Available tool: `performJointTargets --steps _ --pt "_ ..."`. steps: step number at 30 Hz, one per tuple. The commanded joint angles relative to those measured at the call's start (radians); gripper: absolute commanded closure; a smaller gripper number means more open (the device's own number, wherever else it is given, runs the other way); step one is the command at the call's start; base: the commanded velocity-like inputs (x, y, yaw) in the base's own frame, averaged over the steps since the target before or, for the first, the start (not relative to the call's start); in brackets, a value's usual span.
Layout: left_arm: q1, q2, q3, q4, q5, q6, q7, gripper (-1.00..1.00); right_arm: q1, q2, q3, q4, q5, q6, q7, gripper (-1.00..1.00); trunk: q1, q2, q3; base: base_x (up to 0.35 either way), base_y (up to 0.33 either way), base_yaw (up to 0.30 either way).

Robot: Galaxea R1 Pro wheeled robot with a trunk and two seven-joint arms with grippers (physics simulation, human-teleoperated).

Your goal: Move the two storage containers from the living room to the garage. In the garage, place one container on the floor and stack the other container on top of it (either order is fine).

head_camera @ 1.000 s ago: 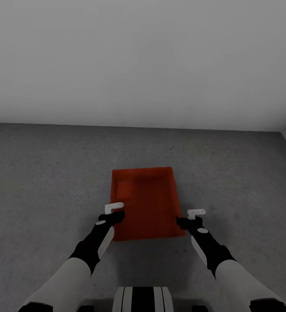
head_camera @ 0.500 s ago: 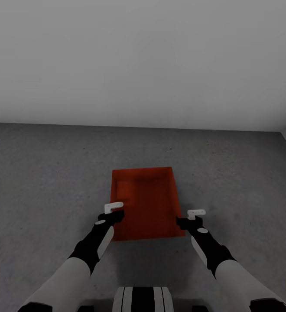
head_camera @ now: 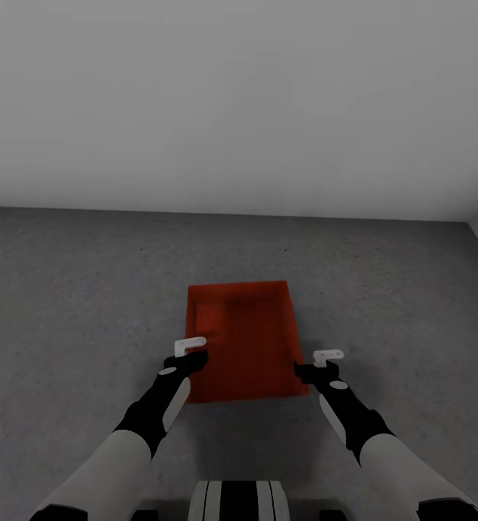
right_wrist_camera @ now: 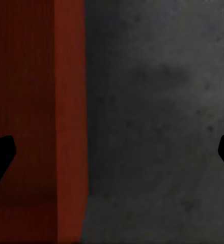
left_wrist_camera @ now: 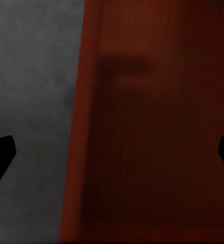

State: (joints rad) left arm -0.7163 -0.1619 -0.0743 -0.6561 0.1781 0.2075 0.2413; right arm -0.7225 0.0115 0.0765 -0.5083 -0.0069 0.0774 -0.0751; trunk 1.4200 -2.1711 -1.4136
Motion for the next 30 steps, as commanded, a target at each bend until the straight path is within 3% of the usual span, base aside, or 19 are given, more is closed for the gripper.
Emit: performJointTargets --steps 1,30 --pt "0.000 0.001 -0.005 -0.002 0.011 0.004 0.009 -1.00 0.000 -0.001 0.006 -0.002 -0.001 0.007 -0.008 -1.00 -0.004 0.007 0.003 0.000 0.000 0.000" --pt "0.000 0.001 -0.005 -0.003 0.011 0.004 0.009 -1.00 0.000 0.000 0.006 -0.002 -0.001 0.007 -0.008 -1.00 -0.115 0.210 0.094 0.000 0.000 0.000"
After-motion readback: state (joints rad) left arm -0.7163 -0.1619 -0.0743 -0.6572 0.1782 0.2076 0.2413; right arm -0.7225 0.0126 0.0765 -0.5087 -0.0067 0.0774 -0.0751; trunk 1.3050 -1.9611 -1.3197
